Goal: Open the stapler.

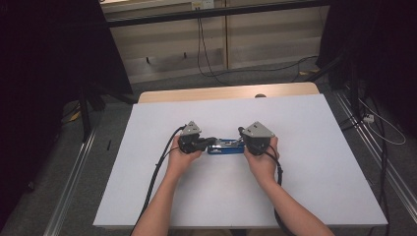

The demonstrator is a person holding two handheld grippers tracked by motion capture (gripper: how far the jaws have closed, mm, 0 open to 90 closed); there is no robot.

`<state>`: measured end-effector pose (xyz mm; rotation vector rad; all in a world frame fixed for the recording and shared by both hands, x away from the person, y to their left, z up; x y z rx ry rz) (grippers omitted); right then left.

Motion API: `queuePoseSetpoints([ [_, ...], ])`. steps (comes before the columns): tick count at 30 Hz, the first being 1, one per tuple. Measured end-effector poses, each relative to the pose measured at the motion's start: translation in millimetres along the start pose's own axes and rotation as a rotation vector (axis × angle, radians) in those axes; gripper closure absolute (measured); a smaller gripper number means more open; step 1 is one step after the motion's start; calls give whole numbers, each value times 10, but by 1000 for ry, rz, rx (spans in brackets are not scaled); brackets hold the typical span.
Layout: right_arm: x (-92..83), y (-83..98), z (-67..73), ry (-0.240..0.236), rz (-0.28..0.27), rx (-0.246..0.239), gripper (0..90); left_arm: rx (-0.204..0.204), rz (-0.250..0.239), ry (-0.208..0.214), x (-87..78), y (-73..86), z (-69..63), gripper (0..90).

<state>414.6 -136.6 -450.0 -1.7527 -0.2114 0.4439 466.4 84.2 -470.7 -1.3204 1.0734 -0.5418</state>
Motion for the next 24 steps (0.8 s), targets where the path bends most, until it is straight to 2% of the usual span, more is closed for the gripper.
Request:
queuePoseSetpoints([
  [2,-7,15,-31,9,5,4,900,6,6,8,9,5,-9,900],
  [3,-19,62,-124,17,9,38,900,15,10,3,10,4,-15,900],
  [4,-29,88,-159,6,9,67,900,13,9,3,12,3,-17,900],
  [6,-52,119,-192,4,15,44,900,10,7,4,11,5,-13,900],
  [17,-99,316,-350,6,45,62,900,-6,3,9,11,7,-2,900],
  [24,-97,308,-395,-20,58,75,900,3,16,2,13,-6,-18,900],
])
Point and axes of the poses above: each handheld gripper's, and its own axes: x roughly forward along the jaws, y roughly out of its underside, z roughly to its left, the point moved 2 cm from there along x, roughly forward along the jaws, and after that the axes turned 12 degrees about -z, right-handed, at the moved point
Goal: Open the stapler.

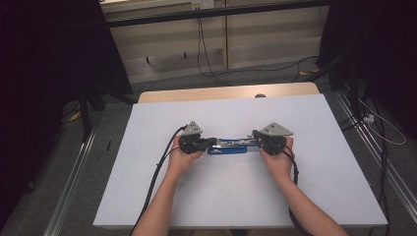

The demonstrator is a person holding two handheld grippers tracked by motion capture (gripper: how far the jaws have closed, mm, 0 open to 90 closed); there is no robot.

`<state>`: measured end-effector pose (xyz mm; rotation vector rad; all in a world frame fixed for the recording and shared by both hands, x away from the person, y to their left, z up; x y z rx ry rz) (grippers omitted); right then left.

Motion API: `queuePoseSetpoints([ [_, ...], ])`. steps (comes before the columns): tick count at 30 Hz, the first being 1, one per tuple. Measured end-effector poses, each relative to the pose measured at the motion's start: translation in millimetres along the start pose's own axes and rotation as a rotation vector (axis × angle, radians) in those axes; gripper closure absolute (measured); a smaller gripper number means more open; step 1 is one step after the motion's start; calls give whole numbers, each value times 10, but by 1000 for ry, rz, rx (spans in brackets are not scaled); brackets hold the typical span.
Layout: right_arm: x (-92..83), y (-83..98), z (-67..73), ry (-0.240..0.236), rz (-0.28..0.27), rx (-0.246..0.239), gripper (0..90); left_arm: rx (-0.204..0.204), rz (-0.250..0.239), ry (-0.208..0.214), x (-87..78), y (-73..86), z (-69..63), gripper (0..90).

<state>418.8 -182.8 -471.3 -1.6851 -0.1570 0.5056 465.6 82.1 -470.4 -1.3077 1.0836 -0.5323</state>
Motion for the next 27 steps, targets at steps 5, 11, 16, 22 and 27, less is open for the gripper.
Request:
queuePoseSetpoints([
  [5,14,-14,-1,-8,11,-5,900,-5,-1,0,-6,2,6,899],
  [11,49,-39,3,-30,39,-3,900,-10,-11,2,-21,-15,9,894],
  [16,77,-73,-4,-41,52,9,900,-25,-35,4,-46,-46,9,875],
  [22,133,-176,-62,-21,63,46,787,-49,-35,9,-67,-63,3,765],
  [27,200,-248,-106,-23,94,98,625,-68,-53,-3,-100,-117,-17,557],
])
Point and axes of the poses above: each handheld gripper's, and its own axes: x roughly forward along the jaws, y roughly out of its underside, z roughly to its left, the point moved 2 cm from there along x, roughly forward along the jaws, and after that the axes turned 12 degrees about -z, right-handed, at the moved point
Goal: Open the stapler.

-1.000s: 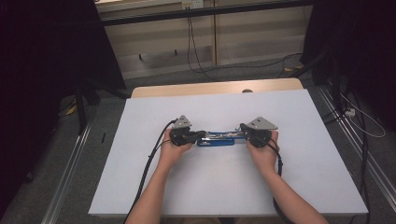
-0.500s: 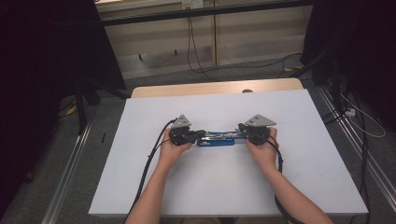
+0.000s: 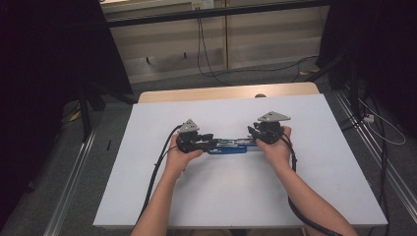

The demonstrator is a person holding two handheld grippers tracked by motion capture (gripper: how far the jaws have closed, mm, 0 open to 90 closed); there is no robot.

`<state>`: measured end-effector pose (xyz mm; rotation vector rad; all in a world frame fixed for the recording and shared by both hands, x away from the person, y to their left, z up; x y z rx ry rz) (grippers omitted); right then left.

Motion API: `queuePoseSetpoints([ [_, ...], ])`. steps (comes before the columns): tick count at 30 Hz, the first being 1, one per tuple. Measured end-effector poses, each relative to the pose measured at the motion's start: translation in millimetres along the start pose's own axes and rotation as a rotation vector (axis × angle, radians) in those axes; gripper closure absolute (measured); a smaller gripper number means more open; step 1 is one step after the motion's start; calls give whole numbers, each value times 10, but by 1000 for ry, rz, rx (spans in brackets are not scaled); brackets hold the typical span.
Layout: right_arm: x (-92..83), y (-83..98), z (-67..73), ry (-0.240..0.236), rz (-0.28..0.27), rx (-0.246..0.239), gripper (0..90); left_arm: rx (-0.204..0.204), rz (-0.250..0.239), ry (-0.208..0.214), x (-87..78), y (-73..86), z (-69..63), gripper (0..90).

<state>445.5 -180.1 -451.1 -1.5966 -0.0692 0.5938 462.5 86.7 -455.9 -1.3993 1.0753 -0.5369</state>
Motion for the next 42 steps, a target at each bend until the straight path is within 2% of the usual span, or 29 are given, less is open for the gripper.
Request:
queuePoseSetpoints([
  [1,8,-9,-5,1,5,9,583,-10,-1,-14,-11,-12,4,499],
  [2,8,-9,-5,1,5,9,583,-20,-3,-27,-27,-26,13,499],
  [3,21,-20,-9,2,15,21,546,-23,-8,-30,-45,-35,23,473],
  [4,45,-34,-19,4,29,35,466,-22,-12,-28,-60,-43,29,448],
  [5,45,-34,-19,4,29,35,466,-21,-13,-29,-71,-52,28,448],
  [7,82,-48,-28,13,45,59,350,2,-12,-39,-93,-72,18,369],
  [8,82,-48,-28,13,45,59,350,6,-17,-45,-100,-83,13,331],
  [9,108,-56,-25,13,60,70,288,8,-21,-50,-108,-93,12,301],
  [13,166,-60,-12,6,103,92,196,26,-25,-70,-127,-114,5,180],
  [19,231,-62,-36,9,129,103,170,3,-40,-91,-175,-140,30,111],
  [34,365,-38,-74,24,206,121,171,-1,-36,-88,-196,-140,53,91],
  [40,402,-55,-51,35,223,117,197,-3,-38,-91,-207,-145,65,89],
  [42,413,-67,-38,51,235,125,235,0,-35,-92,-210,-146,68,89],
])
Point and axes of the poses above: each handheld gripper's, and its own axes: x roughly forward along the jaws, y roughly out of its underside, z roughly to its left, the point moved 2 cm from there along x, roughly forward along the jaws, and after that the axes turned 12 degrees about -z, right-handed, at the moved point
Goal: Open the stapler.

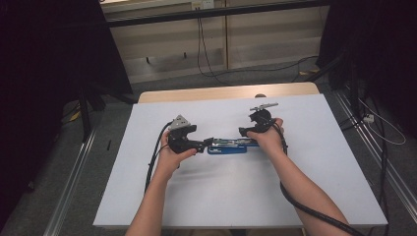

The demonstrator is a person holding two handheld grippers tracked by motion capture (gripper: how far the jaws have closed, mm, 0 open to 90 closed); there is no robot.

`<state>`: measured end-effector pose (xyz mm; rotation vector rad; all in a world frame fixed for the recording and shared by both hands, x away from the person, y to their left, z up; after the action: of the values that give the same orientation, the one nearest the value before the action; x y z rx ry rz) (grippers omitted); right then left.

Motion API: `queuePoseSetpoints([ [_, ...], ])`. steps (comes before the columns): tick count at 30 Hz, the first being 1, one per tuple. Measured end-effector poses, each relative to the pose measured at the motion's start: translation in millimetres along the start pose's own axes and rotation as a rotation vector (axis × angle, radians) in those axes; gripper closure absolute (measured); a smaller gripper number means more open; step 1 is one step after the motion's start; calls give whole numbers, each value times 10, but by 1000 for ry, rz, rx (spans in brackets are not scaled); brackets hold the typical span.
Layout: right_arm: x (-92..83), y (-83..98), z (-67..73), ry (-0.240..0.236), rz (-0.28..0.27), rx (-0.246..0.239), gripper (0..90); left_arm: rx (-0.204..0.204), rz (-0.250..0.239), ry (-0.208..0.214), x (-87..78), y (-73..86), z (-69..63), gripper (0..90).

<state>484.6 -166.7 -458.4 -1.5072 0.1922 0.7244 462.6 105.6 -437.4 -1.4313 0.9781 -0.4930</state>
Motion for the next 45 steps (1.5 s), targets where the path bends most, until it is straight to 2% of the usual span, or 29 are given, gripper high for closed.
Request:
queuePoseSetpoints([
  [3,7,-2,7,6,10,-7,257,-3,3,1,3,5,0,89],
  [8,27,10,21,20,29,0,388,0,8,1,10,14,2,90],
  [17,45,43,15,30,52,1,522,1,14,0,14,21,4,92],
  [22,54,37,28,17,59,0,530,3,13,-2,16,22,6,94],
  [27,84,34,40,29,81,-3,532,5,12,-2,18,22,6,97],
  [32,118,34,52,42,105,-30,517,8,13,-2,18,23,9,97],
  [35,135,30,52,35,116,-26,551,5,9,-5,15,23,16,98],
  [36,136,28,52,30,112,-25,583,5,9,-6,13,22,19,98],
  [40,148,24,72,6,103,-35,616,5,5,-9,12,20,26,99],
  [45,142,11,83,11,110,-35,607,6,4,-15,8,18,34,100],
])
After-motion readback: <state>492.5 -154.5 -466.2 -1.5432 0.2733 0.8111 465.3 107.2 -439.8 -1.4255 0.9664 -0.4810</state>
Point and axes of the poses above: each handheld gripper's, and its own axes: x roughly forward along the jaws, y roughly out of its underside, z roughly to its left, the point moved 2 cm from there along x, roughly forward along the jaws, and after that the axes turned 12 degrees about -z, right-handed, at the moved point
